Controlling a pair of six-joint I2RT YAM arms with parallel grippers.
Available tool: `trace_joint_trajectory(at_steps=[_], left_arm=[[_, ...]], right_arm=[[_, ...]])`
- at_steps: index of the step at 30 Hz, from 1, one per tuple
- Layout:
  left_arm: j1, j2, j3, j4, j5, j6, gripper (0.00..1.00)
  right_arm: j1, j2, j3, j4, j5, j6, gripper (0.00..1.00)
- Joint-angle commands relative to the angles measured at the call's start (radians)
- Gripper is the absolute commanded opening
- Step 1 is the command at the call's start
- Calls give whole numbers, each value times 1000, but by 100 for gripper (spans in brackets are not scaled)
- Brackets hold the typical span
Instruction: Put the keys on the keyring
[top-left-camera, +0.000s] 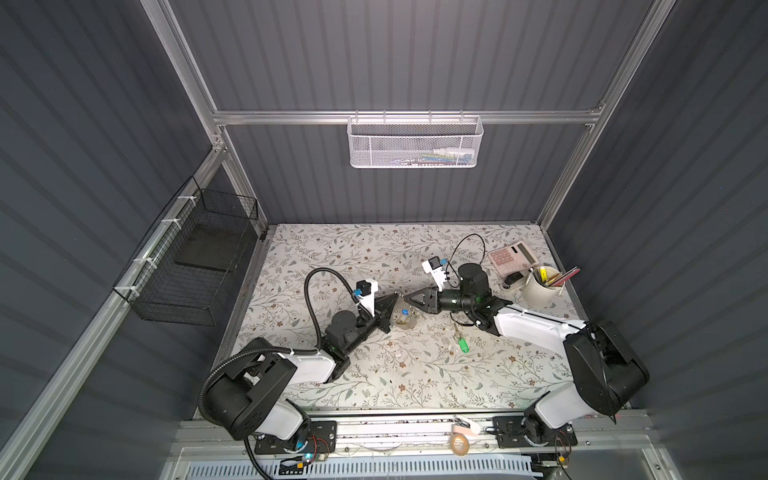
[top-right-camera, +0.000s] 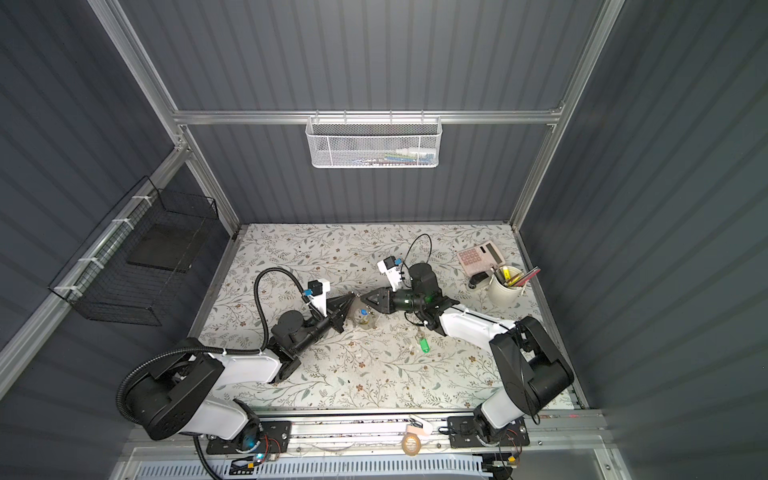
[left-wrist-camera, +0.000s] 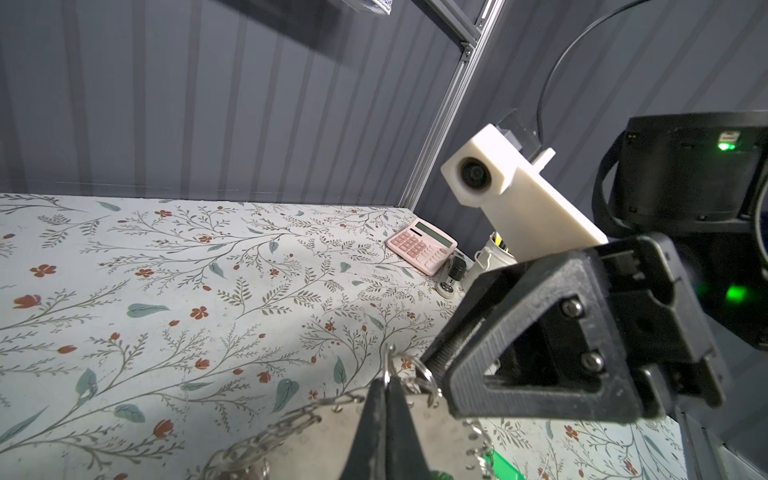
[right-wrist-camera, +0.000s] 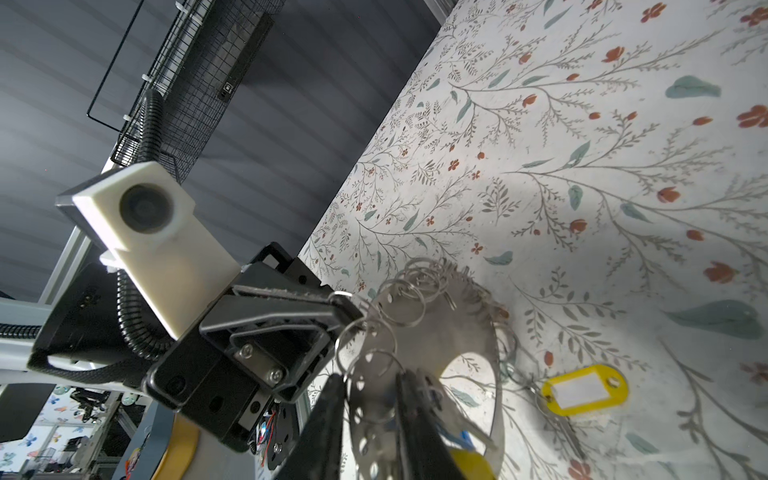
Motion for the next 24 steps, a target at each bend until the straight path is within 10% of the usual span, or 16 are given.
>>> trace_joint_trajectory(at_steps=[1,24], left_arm=[[-4,-45,54,15,-46,-4,0],[-2,-5,211,33,88,-220,0]], right_arm=[[7,8,-20,45,-14,29,22],[27,-69,-89,102,126,-5,17]])
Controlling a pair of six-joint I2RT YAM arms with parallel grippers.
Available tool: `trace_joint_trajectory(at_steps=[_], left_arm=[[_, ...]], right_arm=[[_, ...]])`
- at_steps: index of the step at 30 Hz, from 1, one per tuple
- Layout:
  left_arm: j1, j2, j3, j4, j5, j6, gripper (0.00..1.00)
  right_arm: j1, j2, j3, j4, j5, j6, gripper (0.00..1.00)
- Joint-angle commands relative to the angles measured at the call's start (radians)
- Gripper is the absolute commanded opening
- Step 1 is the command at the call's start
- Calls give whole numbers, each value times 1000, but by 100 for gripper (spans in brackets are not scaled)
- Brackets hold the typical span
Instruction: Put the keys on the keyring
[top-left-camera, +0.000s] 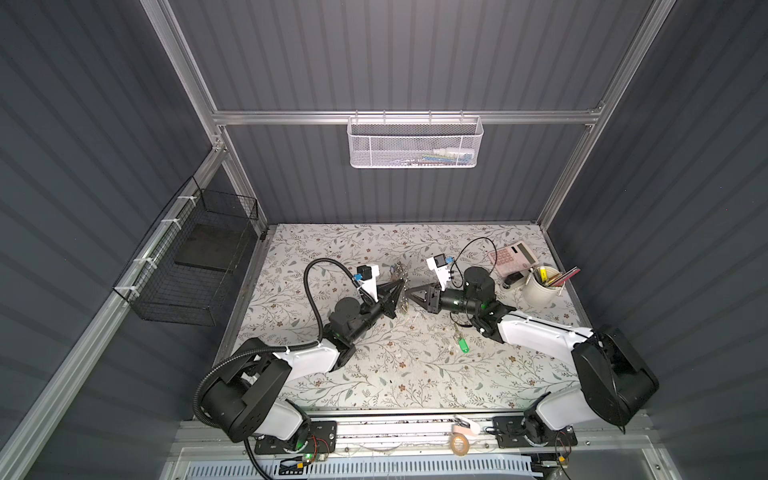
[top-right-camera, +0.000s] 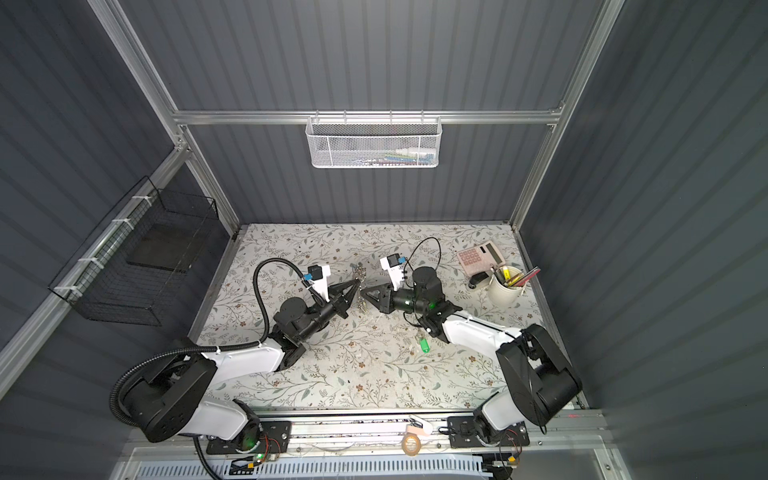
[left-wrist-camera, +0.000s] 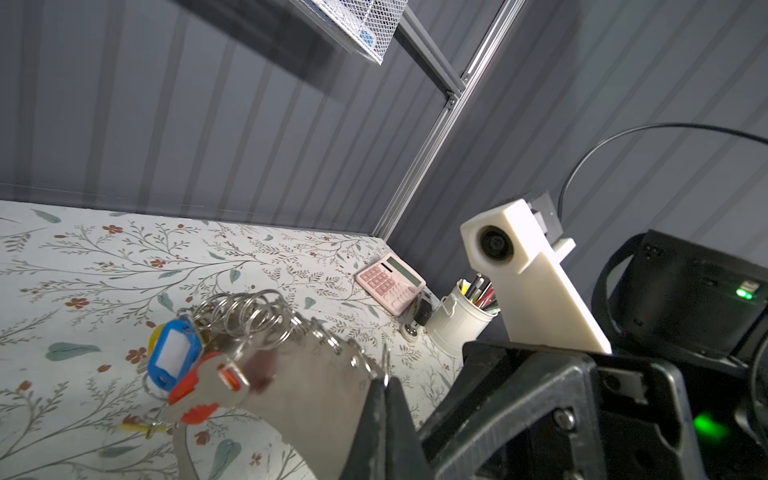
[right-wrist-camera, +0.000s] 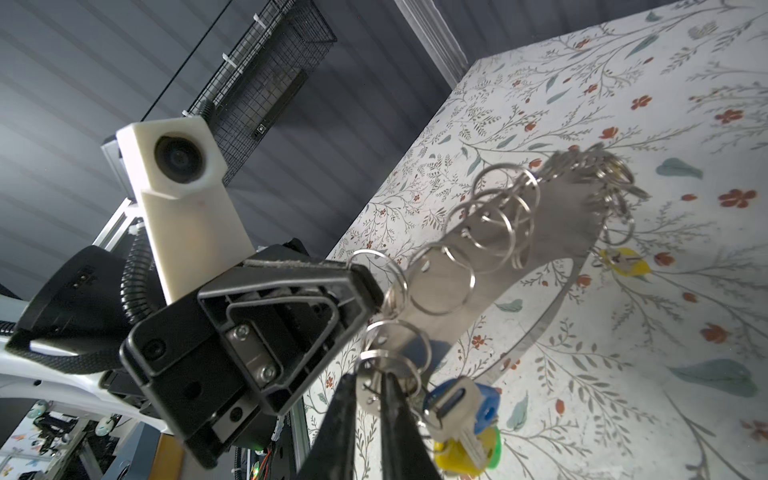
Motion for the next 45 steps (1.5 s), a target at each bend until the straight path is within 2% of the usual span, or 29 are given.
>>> trace_joint_trajectory(at_steps=[1,8,17,23,31,39,45], left_arm=[[-2,0,60,113,49,-69,0],[1,20,90,81,85,-156,0],[6,68,74,73,130,-178,0],[12,73,42,120,110,-174,0],[12,69,29,93,89,-120,0],[12,94,8,148,92,-126,0],[12,88,6,134,99,-115,0]], right_arm=[[5,3,-38,-43,34,-26,17],[7,4,-66,-33,70,-47,18],[5,30,-82,6,83,-35,17],[-26,-22,-115,-3,31,-10,24],[-43,-133,-131,-159,-4,-28,31],[-52,-211,-86,-349,-15,-92,35],[-93,-277,-89,-392,-21,-88,38]])
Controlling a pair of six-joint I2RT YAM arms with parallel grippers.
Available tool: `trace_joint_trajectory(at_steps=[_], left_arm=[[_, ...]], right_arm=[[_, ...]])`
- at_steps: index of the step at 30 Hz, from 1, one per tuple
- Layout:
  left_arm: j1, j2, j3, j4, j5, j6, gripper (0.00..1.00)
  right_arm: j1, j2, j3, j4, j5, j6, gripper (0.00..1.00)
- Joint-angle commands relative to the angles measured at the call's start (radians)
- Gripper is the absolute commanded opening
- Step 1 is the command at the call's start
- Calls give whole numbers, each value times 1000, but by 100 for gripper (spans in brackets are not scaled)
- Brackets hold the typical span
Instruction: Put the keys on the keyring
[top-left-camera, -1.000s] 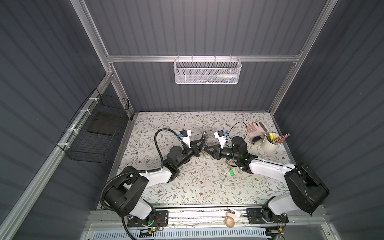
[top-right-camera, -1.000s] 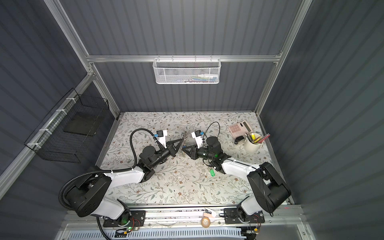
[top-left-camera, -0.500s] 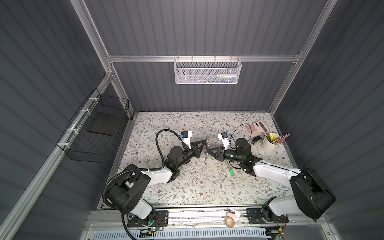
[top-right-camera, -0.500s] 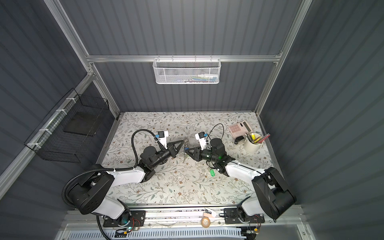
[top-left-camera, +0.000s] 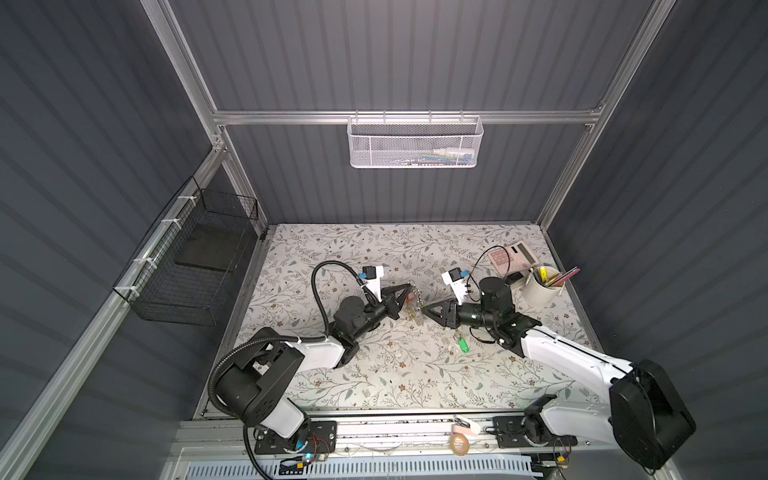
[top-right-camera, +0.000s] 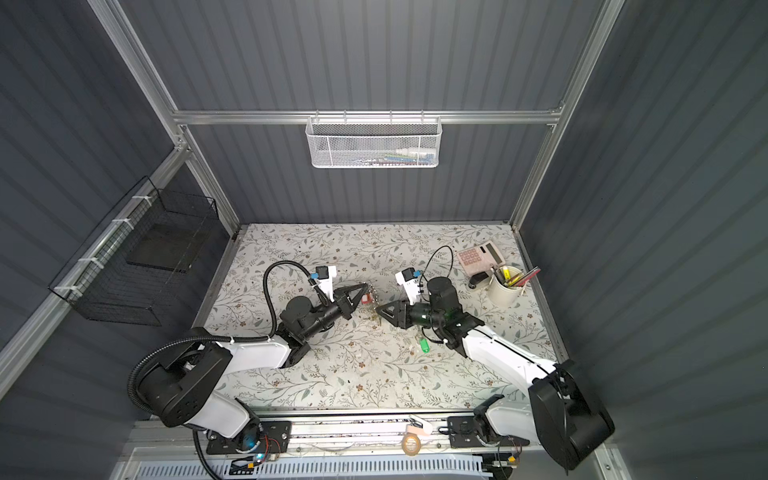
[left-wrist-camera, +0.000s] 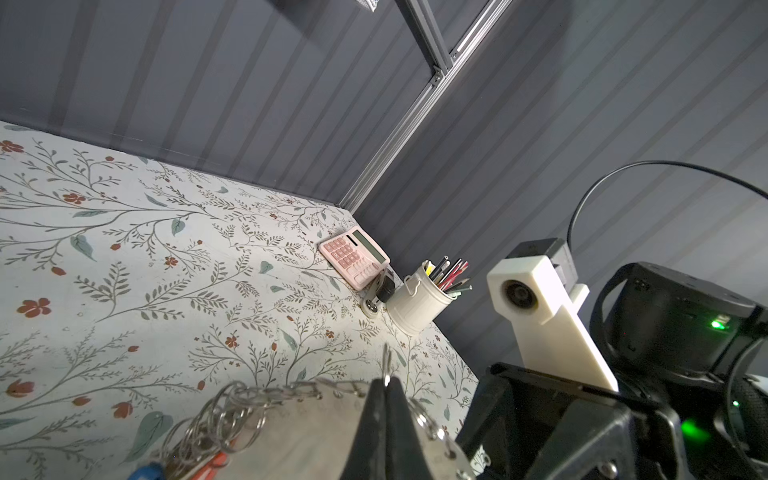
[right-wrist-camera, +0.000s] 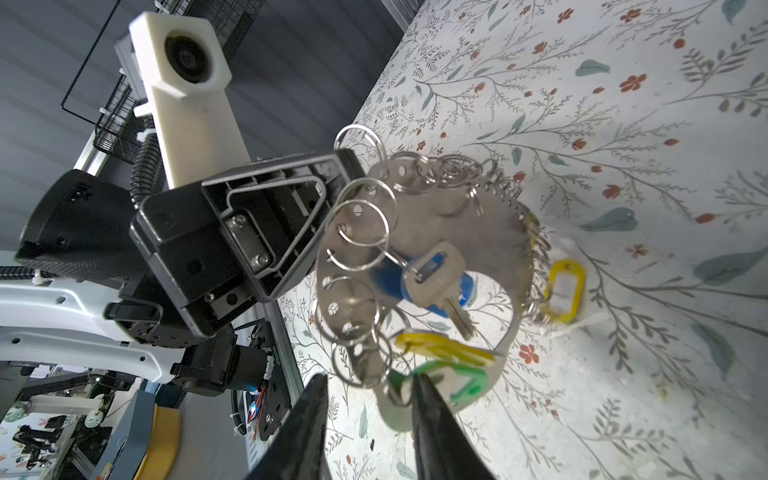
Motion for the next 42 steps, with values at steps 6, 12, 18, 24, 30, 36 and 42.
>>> trace_joint_trajectory(at_steps=[6,12,18,24,30,36,42], left_arm=[[5,1,-4,67,16,54,0],[5,-44,-10,-3,46,128,0],[5,-25,-40,65,97,142,0],[5,60,-50,207,175,89,0],[5,128,-81,302,155,107,0],[4,164,-83,311,147,119,0],[2,104,-73,134,72,191,0]], right_arm=[[-77,-101,0,-88,5,-6,42],[-195,-219,-59,-178,49,40,47],[-205,-246,-81,-217,63,13,46],[-170,-177,-39,-172,14,-8,43],[-170,-150,-69,-141,41,8,45],[-171,-128,-73,-140,41,5,46],[-170,-88,-67,-159,69,4,46]])
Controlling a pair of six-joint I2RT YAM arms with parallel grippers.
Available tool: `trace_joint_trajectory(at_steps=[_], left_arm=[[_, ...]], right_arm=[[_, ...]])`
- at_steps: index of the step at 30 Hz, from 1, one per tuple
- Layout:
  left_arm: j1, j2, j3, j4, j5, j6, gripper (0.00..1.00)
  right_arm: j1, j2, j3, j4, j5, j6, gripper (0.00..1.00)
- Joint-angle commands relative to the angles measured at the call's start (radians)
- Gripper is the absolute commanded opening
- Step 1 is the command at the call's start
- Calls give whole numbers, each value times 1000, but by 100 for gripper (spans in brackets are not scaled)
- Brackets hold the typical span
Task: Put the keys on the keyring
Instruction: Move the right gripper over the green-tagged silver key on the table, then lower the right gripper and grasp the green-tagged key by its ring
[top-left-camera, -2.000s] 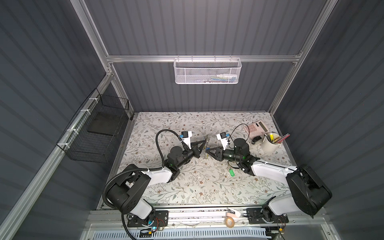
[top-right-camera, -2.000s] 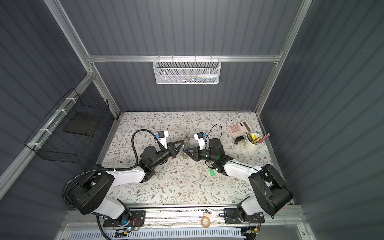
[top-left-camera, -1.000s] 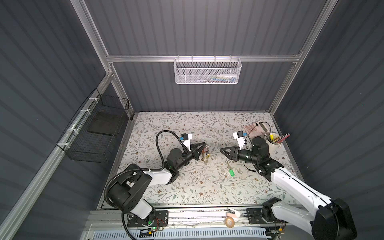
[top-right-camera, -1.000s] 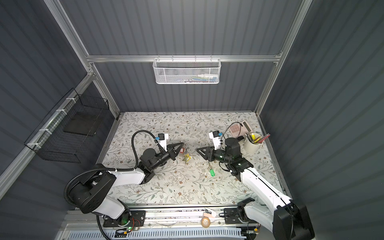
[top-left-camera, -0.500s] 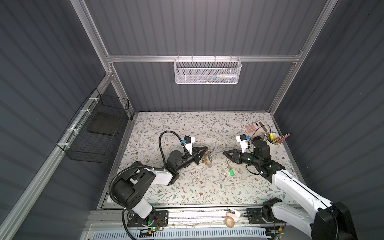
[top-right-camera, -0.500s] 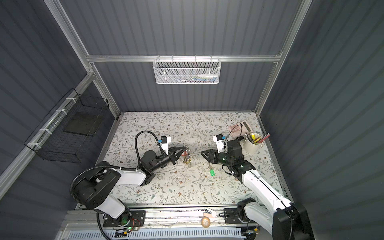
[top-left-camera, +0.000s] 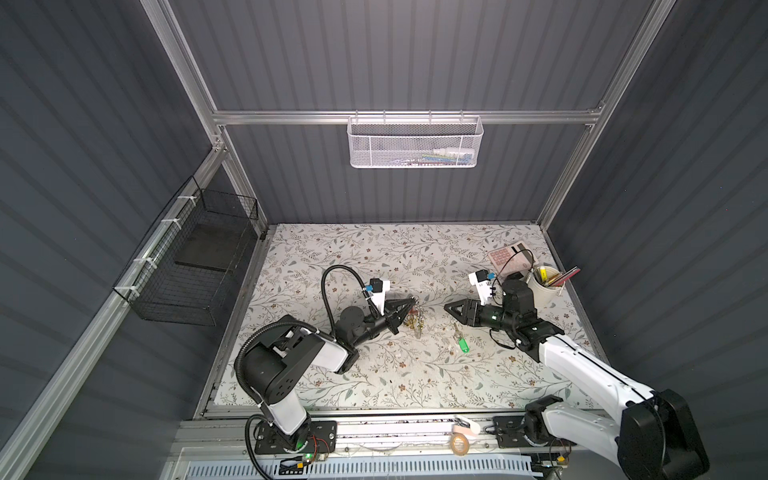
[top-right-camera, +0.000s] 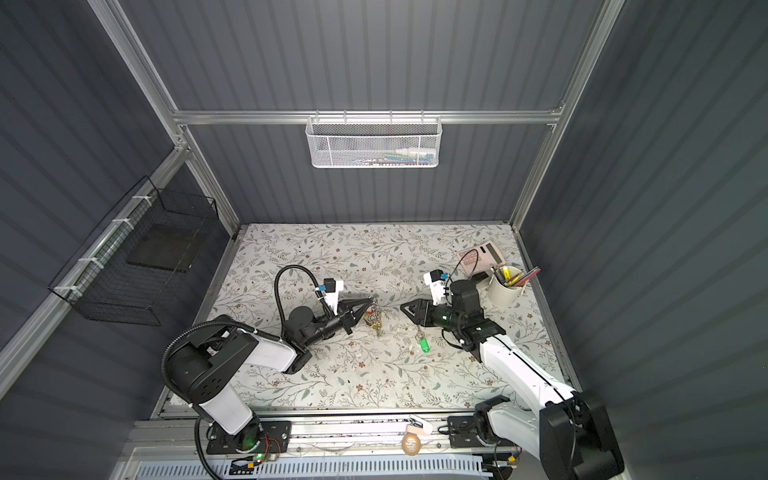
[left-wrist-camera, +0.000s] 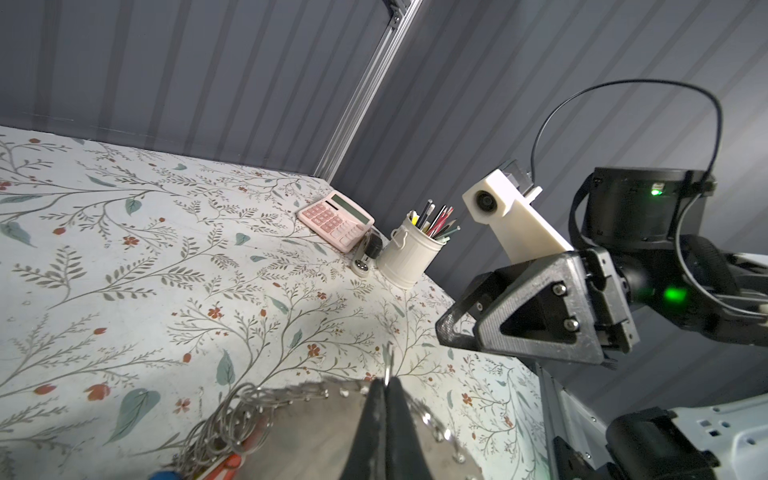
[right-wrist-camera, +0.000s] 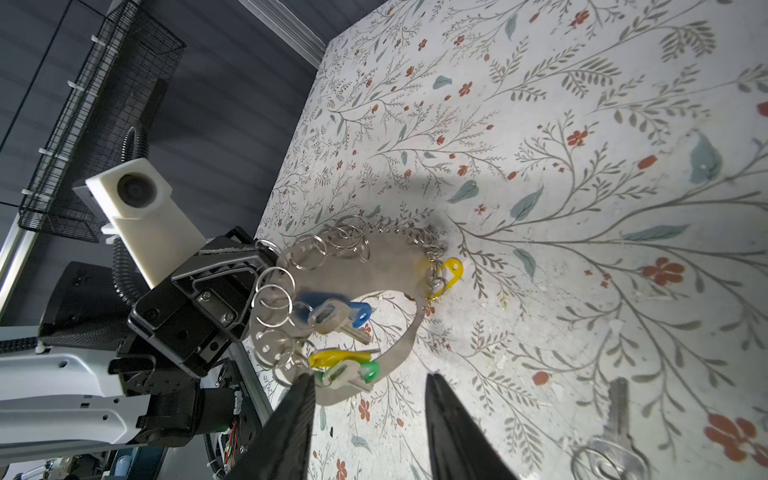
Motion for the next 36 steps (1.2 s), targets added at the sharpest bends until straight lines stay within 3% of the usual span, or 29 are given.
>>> trace_joint_trajectory(at_steps=[1,6,17,28,36], left_arm=[[2,-57,7,-119,-72,81,0],[-6,-143,16,-308,-159,160,0],[-44,-284,39,-509,-248,258,0],[-92,-352,57,-592,-281,311,0],[-96,-352,51,-574,-269,283,0]], right_arm=[[2,27,-1,-7,23,-9,46],[0,33,18,-86,86,-27,46],[1,66,38,-200,184,-23,45],[1,68,14,-326,309,-21,45],[5,124,11,-320,309,-15,42]])
